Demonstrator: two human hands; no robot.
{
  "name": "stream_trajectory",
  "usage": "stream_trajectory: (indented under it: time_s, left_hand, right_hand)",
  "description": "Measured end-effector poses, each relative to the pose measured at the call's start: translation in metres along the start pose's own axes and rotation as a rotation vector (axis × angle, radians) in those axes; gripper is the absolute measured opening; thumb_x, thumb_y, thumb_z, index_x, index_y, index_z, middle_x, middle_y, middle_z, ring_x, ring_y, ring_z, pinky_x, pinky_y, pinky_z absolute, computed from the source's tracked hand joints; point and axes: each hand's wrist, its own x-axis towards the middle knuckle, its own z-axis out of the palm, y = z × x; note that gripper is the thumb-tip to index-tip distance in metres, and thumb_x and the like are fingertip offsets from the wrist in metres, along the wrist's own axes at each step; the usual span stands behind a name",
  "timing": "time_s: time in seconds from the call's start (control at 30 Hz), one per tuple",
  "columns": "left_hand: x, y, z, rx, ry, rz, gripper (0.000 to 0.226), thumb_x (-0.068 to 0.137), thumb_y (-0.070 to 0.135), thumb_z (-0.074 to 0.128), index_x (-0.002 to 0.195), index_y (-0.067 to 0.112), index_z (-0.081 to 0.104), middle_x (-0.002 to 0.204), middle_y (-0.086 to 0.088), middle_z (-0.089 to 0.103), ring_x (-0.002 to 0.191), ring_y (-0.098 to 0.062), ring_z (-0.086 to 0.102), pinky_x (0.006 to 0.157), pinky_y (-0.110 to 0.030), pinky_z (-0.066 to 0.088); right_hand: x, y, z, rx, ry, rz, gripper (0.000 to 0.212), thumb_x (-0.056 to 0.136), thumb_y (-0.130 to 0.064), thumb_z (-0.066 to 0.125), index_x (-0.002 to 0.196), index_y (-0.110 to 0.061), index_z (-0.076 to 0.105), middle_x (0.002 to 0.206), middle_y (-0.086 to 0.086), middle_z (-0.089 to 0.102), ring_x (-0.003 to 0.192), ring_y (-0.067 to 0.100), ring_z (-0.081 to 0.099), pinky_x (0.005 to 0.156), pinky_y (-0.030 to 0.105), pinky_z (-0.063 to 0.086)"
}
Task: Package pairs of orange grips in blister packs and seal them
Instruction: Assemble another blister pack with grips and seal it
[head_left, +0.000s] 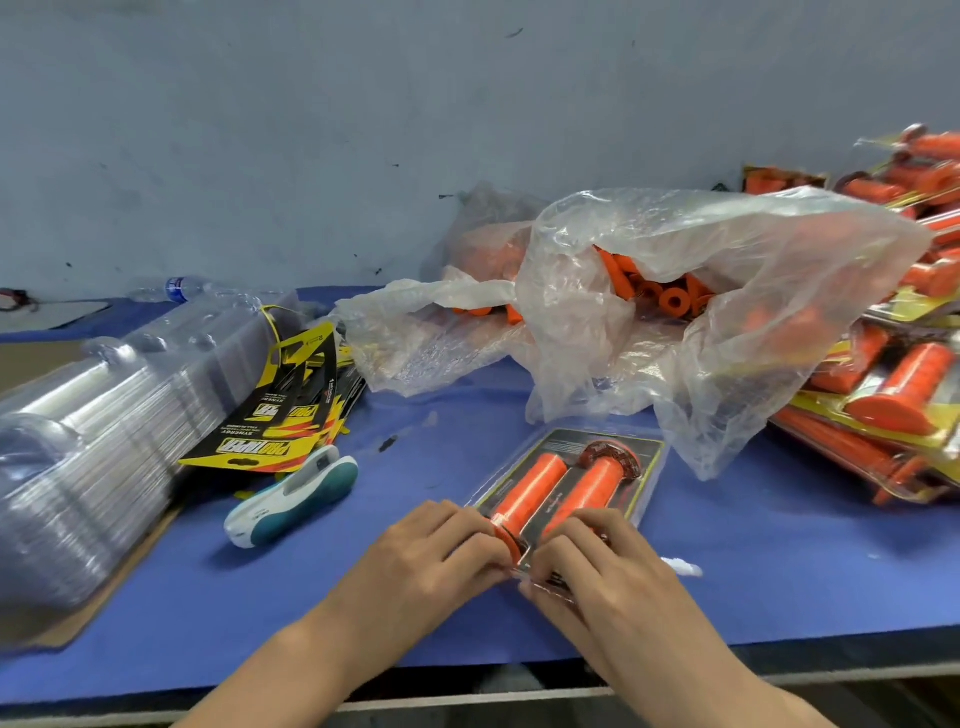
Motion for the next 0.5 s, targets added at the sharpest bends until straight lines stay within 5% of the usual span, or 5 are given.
stream_trajectory:
  time_s: [0.5]
  left_hand:
    - [0.003, -0.013, 0.006, 0.137, 0.074, -0.108, 0.039, 0.096, 0.051, 0.056, 0.077, 0.018, 0.064, 0.082, 0.004, 0.055, 0.073, -0.016, 0.045, 0.070, -0.028, 0.039]
  right_hand:
    - [0.002, 0.004, 0.002, 0.045, -0.037, 0.058, 0.017, 0.091, -0.031, 0.060, 0.077, -0.023, 0.058, 0.081, -0.010, 0.058, 0.085, 0.017, 0.057, 0.074, 0.031, 0.052]
